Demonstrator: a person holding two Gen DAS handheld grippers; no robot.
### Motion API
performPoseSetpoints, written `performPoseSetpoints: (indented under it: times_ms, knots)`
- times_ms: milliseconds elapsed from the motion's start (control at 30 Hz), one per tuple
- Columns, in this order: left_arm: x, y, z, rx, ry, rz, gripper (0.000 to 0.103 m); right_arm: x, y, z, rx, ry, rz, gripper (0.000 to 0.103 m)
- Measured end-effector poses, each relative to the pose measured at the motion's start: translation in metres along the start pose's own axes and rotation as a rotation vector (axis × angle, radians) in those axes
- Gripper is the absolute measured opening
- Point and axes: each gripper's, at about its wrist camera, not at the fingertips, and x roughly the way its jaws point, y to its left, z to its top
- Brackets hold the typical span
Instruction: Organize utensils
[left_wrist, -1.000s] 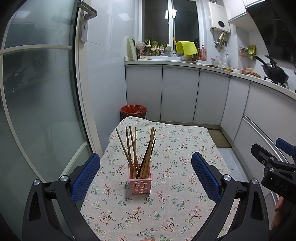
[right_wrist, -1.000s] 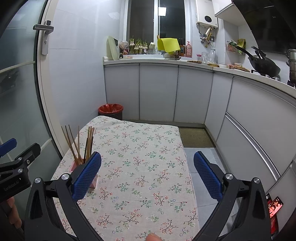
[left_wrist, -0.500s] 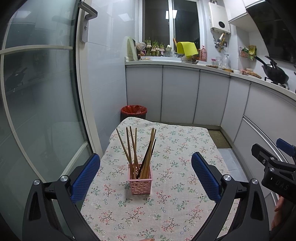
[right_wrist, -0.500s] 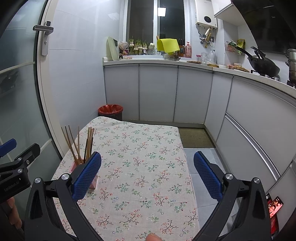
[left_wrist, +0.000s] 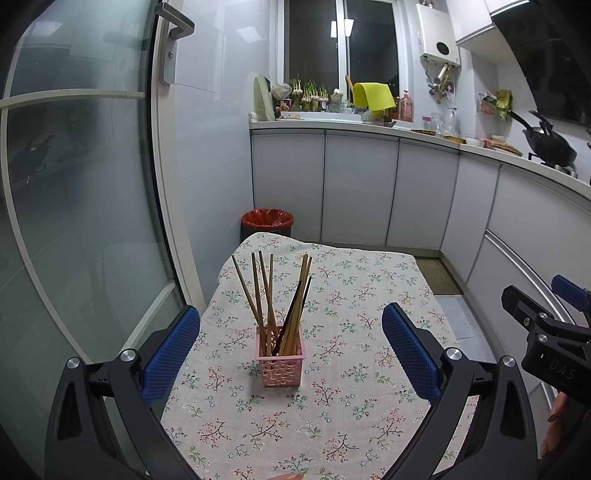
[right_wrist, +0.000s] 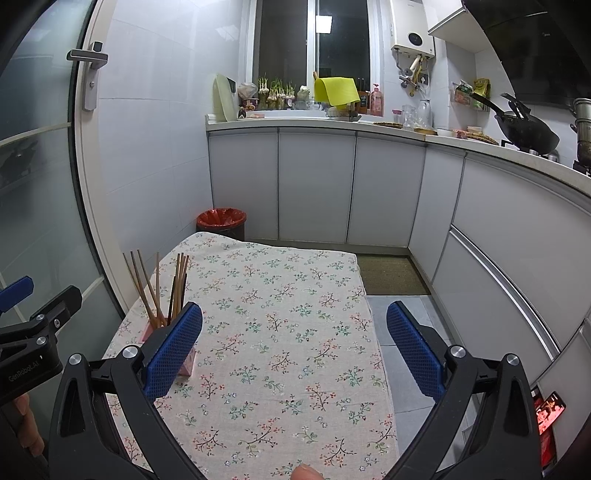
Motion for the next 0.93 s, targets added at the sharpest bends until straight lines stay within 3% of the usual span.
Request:
performPoseSetpoints:
  times_ms: [733,933]
  knots:
    - [-0.0008,-0.0039,-0.0009,0.006,0.001,-0.003,0.096,-0.0004,0.0023,0.0002,-0.006,-0.012,-0.011,0.096]
    - [-0.0020,-0.0043,-0.0016,-0.012,-0.037,0.044,0.096,-0.0008,0.0049,-0.0017,-0.011,-0.031,-0.048,0.096]
